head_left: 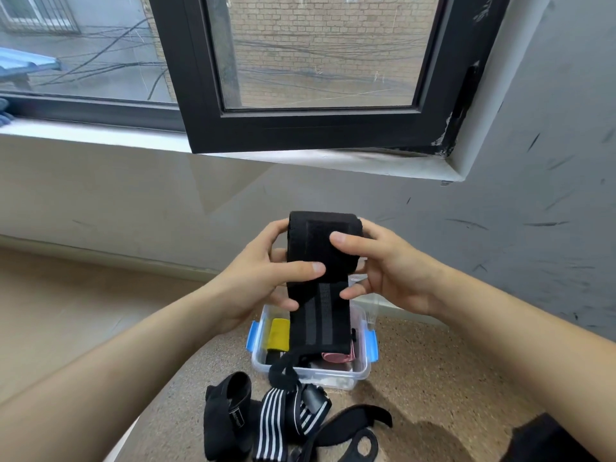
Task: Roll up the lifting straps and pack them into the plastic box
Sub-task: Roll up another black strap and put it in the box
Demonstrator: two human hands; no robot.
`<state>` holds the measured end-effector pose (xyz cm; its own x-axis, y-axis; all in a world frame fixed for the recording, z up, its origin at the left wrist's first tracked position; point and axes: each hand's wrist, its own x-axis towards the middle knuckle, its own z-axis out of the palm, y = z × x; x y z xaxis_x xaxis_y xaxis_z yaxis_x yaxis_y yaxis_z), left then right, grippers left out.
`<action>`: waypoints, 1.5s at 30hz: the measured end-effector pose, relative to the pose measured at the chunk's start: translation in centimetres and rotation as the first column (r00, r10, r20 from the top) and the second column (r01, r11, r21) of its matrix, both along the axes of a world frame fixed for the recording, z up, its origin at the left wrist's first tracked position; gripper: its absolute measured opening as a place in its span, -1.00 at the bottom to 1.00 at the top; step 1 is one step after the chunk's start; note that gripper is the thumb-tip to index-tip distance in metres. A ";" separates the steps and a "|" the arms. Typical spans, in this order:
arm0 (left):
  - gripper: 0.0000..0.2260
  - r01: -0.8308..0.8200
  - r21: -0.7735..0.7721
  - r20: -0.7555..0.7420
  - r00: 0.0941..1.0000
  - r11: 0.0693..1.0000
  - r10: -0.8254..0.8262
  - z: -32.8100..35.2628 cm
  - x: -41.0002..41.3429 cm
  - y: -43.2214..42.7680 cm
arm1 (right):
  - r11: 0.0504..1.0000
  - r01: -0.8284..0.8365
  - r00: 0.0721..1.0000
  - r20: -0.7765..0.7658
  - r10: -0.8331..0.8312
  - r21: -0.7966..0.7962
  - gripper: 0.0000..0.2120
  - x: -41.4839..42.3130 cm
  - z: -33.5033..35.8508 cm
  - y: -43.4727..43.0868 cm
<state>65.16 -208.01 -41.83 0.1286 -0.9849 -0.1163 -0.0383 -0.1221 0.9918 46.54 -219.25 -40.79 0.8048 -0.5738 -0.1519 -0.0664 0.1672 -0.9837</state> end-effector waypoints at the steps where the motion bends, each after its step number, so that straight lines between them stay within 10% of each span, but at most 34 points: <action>1: -0.41 0.012 0.043 -0.027 1.000 0.999 -0.011 -0.1 -0.1 0.0 | 1.000 0.014 1.000 0.011 -0.013 -0.009 -0.57 0.0 -0.1 -0.1; 12: -0.56 -0.065 0.089 -0.144 0.987 0.994 0.078 -0.5 -0.4 -0.2 | 0.957 0.057 0.998 0.028 -0.051 -0.284 -0.35 0.2 -1.2 0.2; 27: -0.37 -0.054 -0.176 -0.041 0.998 0.983 0.047 -1.5 0.3 -0.5 | 1.000 -0.015 0.993 -0.118 0.012 -0.027 -0.51 -0.1 -0.4 0.0; 35: -0.60 0.001 0.015 0.057 0.998 1.000 -0.002 -0.6 1.1 -0.4 | 0.994 -0.071 0.991 -0.118 0.061 -0.085 -0.59 -0.6 -1.1 -0.9; 45: -0.43 -0.175 0.156 -0.041 0.982 0.972 0.183 -4.6 -0.3 -0.3 | 0.993 0.120 0.984 -0.135 -0.116 0.021 -0.47 0.1 -4.4 -2.1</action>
